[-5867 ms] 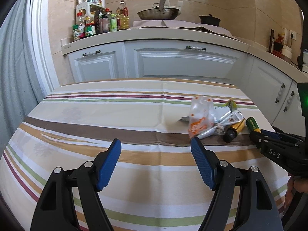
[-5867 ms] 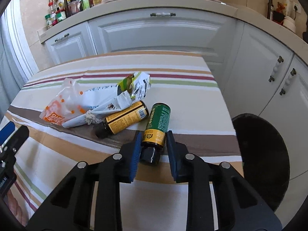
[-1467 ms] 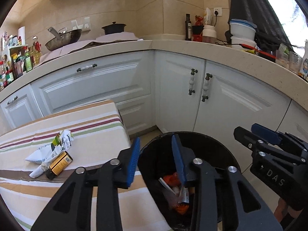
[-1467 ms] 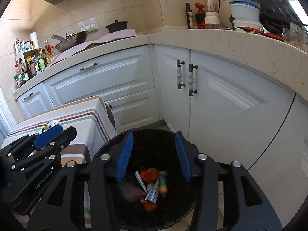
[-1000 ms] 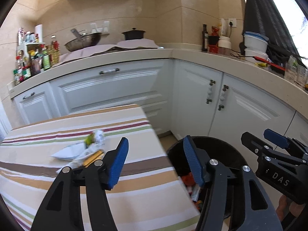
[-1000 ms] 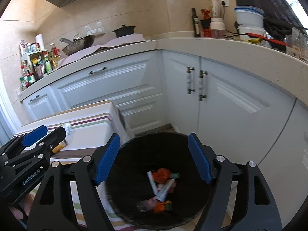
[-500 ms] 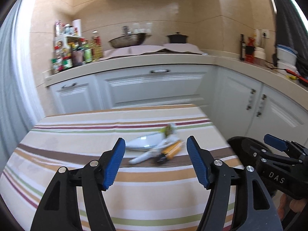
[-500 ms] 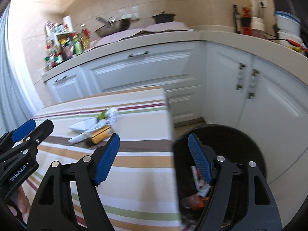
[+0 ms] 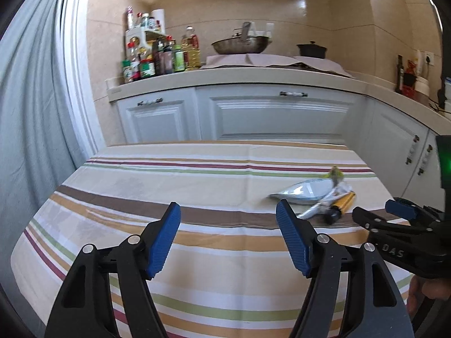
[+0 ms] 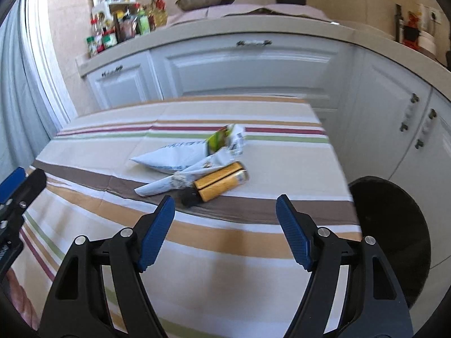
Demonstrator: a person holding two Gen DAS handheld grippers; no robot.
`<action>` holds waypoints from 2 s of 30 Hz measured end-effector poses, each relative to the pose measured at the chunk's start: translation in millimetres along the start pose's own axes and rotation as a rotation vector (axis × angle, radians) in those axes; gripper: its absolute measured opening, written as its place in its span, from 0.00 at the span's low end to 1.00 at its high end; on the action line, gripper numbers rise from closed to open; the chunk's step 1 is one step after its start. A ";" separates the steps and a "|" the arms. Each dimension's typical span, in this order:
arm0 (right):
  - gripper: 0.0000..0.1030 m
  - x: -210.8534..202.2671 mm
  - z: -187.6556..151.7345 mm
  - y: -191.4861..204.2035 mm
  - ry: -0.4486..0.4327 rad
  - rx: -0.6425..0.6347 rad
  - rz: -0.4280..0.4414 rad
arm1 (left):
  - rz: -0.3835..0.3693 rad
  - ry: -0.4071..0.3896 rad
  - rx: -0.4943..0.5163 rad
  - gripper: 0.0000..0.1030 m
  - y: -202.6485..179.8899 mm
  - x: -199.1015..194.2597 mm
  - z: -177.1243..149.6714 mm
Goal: Collect trash
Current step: 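Move both tools back toward the yellow bottle and wrappers on the table, then lower the right tool around the yellow bottle and close it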
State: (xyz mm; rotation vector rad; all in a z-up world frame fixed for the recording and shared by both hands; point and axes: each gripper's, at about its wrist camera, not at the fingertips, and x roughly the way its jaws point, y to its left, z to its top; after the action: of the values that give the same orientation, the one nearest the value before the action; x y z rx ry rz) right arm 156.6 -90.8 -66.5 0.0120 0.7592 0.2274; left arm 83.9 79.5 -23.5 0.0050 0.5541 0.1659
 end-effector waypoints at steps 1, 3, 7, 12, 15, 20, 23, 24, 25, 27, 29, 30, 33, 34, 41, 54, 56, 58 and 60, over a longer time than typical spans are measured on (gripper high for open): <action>0.70 4.6 1.2 4.2 0.009 -0.007 -0.003 | 0.005 0.003 -0.005 0.67 5.3 1.9 -0.5; 0.70 14.3 3.3 11.9 0.028 -0.018 -0.012 | 0.013 0.006 -0.015 0.67 14.2 5.1 -0.1; 0.70 30.8 6.5 19.9 0.064 -0.021 -0.041 | 0.039 0.016 -0.033 0.67 32.4 13.1 0.8; 0.70 43.0 7.6 17.0 0.106 -0.018 -0.076 | 0.046 0.032 -0.058 0.67 47.6 22.0 -0.1; 0.70 40.7 6.7 7.2 0.108 0.003 -0.094 | 0.036 0.037 -0.062 0.67 48.0 24.5 -0.5; 0.70 34.6 1.8 -15.6 0.116 0.049 -0.134 | 0.009 0.045 -0.056 0.68 41.8 25.6 -3.4; 0.70 31.7 -0.8 -23.0 0.119 0.058 -0.147 | -0.009 0.051 -0.050 0.68 36.6 25.6 -4.3; 0.70 30.0 -1.3 -24.6 0.115 0.067 -0.143 | -0.014 0.051 -0.046 0.68 34.8 25.3 -4.3; 0.70 29.0 -1.1 -25.2 0.112 0.073 -0.136 | -0.017 0.051 -0.043 0.68 33.4 25.0 -4.2; 0.70 27.5 1.5 -24.9 0.098 0.085 -0.116 | -0.023 0.051 -0.042 0.68 31.7 25.1 -3.6; 0.71 29.8 5.9 -22.7 0.086 0.086 -0.114 | -0.029 0.053 -0.042 0.68 30.2 26.1 -2.1; 0.71 31.5 8.2 -21.5 0.085 0.085 -0.115 | -0.031 0.053 -0.042 0.68 29.8 26.0 -1.9; 0.71 41.1 14.6 -21.9 0.093 0.095 -0.117 | -0.032 0.054 -0.036 0.68 28.7 26.8 -2.2; 0.71 43.9 15.8 -23.3 0.098 0.102 -0.115 | -0.032 0.056 -0.034 0.68 29.0 27.6 -2.3; 0.69 40.6 8.5 -36.3 0.121 0.115 -0.130 | -0.042 0.068 -0.033 0.68 25.5 33.7 -1.2; 0.30 51.9 21.7 -31.3 0.116 0.041 -0.076 | -0.094 0.083 0.024 0.68 -5.8 39.9 -1.4; 0.26 53.3 19.7 -32.1 0.125 0.036 -0.064 | -0.101 0.090 0.036 0.68 -9.9 41.6 -1.7; 0.23 51.2 18.2 -34.5 0.122 0.039 -0.057 | -0.109 0.094 0.045 0.68 -14.8 43.1 -2.1; 0.23 46.6 16.8 -36.5 0.108 0.036 -0.061 | -0.119 0.097 0.056 0.68 -21.1 44.2 -2.0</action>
State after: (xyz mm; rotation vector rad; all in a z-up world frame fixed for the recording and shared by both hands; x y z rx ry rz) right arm 208.1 -115.5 -89.4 0.0103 0.8703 0.1574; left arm 123.1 65.7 -49.4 0.0181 0.6539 0.0349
